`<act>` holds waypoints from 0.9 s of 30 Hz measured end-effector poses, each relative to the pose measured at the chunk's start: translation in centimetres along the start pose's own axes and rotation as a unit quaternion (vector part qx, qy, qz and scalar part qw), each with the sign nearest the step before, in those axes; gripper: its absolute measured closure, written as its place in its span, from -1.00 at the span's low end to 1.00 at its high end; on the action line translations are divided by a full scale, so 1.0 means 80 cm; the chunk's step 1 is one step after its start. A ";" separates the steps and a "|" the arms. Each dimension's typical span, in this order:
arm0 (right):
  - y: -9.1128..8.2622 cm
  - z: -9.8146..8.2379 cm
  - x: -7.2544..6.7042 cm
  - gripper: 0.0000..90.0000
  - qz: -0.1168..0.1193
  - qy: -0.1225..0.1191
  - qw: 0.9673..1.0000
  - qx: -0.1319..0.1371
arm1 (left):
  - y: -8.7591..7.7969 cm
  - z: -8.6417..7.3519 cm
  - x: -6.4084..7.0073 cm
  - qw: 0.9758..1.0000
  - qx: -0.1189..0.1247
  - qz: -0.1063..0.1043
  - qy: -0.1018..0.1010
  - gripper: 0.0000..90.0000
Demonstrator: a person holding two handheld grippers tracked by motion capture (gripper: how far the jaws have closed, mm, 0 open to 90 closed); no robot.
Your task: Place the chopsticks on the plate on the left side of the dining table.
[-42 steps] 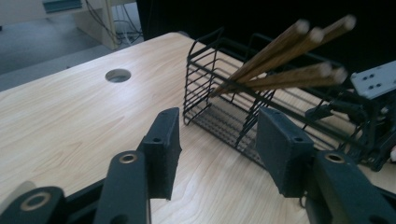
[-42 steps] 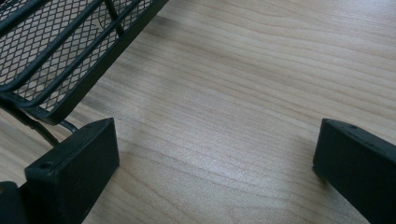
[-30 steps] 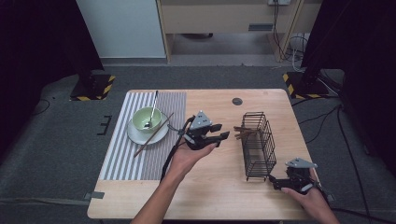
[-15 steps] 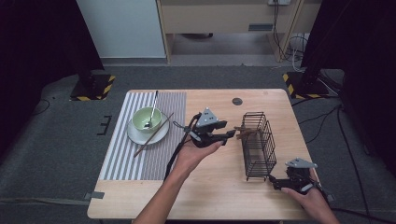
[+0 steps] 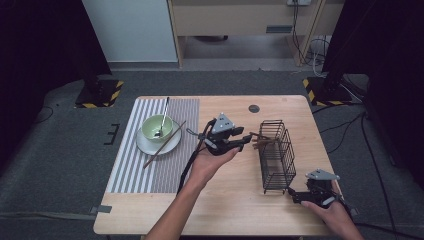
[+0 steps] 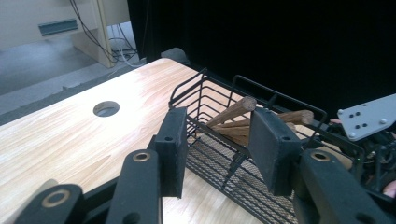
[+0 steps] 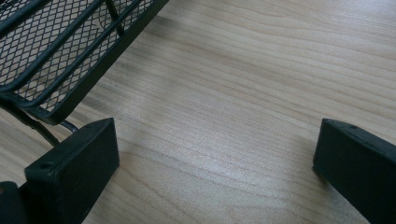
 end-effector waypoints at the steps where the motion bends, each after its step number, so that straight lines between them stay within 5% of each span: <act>1: 0.000 0.000 0.000 -0.99 0.000 0.000 1.000 0.000 | 0.001 0.002 -0.001 1.000 -0.001 0.000 -0.001 0.29; 27: 0.000 0.000 0.000 -0.99 0.000 0.000 1.000 0.000 | 0.027 0.014 -0.006 1.000 -0.017 -0.013 -0.020 0.36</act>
Point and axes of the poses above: each handheld gripper's, and its own axes: y roughly forward along the jaws, z roughly out of its top, x roughly to its right, the point moved 2 cm from there along y, roughly forward along the jaws, and after that the axes turned 15 degrees about y, right-handed, at the moved point
